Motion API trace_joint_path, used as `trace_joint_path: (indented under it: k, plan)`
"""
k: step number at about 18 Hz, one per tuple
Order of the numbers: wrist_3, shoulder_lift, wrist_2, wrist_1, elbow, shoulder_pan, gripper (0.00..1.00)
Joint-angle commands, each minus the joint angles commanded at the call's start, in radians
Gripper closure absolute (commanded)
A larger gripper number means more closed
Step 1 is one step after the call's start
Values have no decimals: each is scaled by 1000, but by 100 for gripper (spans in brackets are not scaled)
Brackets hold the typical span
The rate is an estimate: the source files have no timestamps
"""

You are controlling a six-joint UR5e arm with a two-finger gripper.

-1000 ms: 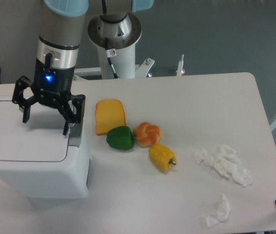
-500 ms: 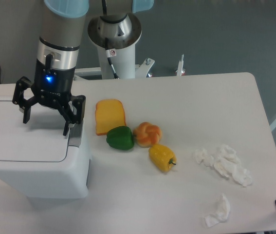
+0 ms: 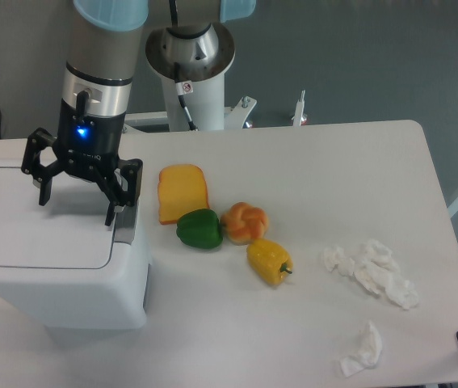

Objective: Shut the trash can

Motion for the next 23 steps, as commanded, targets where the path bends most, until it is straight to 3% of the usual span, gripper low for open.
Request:
trace_joint_path:
  k: [12,21,23]
  plan:
    - [-6,8,3,-2,26,21,0]
    - [20,15,8,-5,37,169,0]
    - [81,12,9,-5,34,198,0]
